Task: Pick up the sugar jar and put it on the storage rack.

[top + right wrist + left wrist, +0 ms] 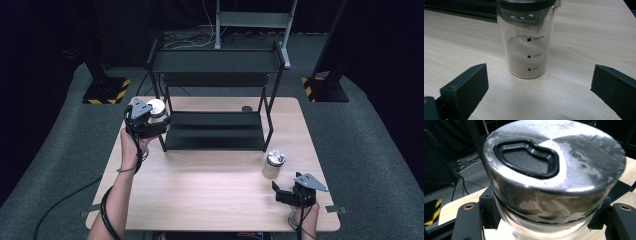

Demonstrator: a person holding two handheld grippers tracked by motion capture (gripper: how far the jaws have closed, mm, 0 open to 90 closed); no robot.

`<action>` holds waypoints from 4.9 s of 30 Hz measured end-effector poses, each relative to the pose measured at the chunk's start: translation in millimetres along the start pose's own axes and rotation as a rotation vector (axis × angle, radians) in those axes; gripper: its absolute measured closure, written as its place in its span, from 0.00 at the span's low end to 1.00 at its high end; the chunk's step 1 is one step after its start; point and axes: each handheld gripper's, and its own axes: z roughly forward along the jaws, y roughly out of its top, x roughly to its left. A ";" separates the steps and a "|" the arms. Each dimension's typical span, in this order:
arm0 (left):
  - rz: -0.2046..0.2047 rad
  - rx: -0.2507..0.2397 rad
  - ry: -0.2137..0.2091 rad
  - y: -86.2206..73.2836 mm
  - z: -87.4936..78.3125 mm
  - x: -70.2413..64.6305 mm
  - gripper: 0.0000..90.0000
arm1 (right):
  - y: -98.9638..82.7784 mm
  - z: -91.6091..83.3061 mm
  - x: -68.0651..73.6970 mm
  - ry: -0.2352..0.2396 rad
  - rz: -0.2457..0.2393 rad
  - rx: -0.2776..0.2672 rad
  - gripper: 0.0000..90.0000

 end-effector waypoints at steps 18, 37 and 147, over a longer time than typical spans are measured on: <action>0.020 -0.001 0.002 21.9 13.1 3.5 0.34 | -0.4 -0.2 0.3 -0.001 0.000 -0.003 0.00; 0.017 -0.007 -0.008 38.5 20.2 8.9 0.34 | 0.2 0.1 0.3 0.000 -0.002 0.001 0.00; 0.060 -0.099 -0.029 128.3 3.0 11.6 0.34 | 1.9 1.1 0.6 -0.002 -0.002 0.010 0.00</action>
